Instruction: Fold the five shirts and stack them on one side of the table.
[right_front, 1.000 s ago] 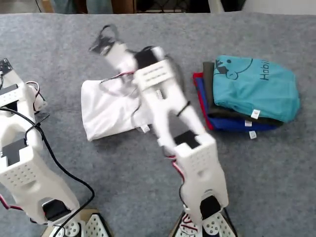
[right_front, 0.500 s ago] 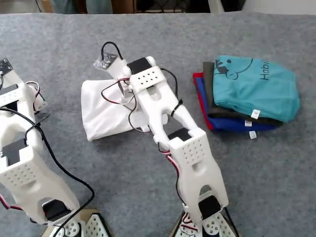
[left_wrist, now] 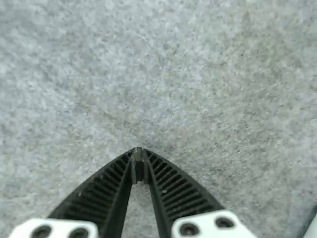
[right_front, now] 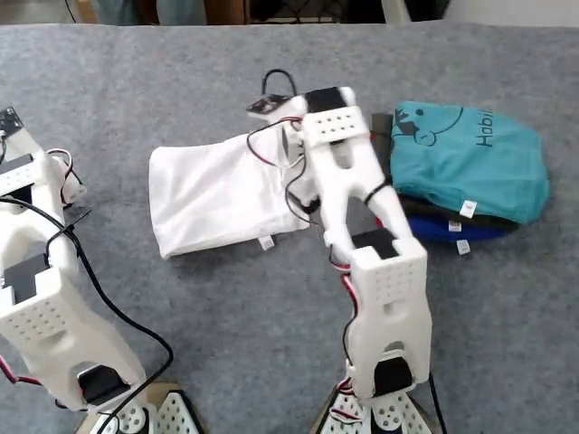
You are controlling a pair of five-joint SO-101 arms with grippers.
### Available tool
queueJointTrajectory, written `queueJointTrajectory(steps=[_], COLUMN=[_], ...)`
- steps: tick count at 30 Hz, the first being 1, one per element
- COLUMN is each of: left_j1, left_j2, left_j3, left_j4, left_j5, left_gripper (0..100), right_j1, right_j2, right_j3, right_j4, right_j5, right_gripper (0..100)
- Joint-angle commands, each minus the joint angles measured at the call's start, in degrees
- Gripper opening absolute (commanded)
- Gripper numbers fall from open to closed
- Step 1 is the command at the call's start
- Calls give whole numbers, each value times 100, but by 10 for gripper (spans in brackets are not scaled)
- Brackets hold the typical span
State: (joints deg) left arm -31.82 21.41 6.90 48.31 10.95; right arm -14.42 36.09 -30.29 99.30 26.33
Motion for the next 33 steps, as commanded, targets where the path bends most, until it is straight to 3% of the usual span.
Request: queueJointTrajectory(steps=[1, 9, 22, 28, 33], left_j1=[57, 57, 180, 1209, 2070], left_j2=[-343, -343, -466, -1240, -1626], left_j3=[-57, -57, -277, -1349, -1763], left_j4=[-88, -62, 132, 1697, 1943], left_j5=[-44, -44, -18, 141, 563], left_gripper=[29, 29, 29, 29, 29], right_j1=[-62, -1108, -79, -88, 79], right_j2=[-541, -444, 646, 171, -462], right_j3=[-92, -303, 145, -321, -716], right_j4=[-158, -308, -862, -580, -325], right_j5=[-62, -281, -352, -343, -299], right_gripper=[15, 15, 15, 15, 15])
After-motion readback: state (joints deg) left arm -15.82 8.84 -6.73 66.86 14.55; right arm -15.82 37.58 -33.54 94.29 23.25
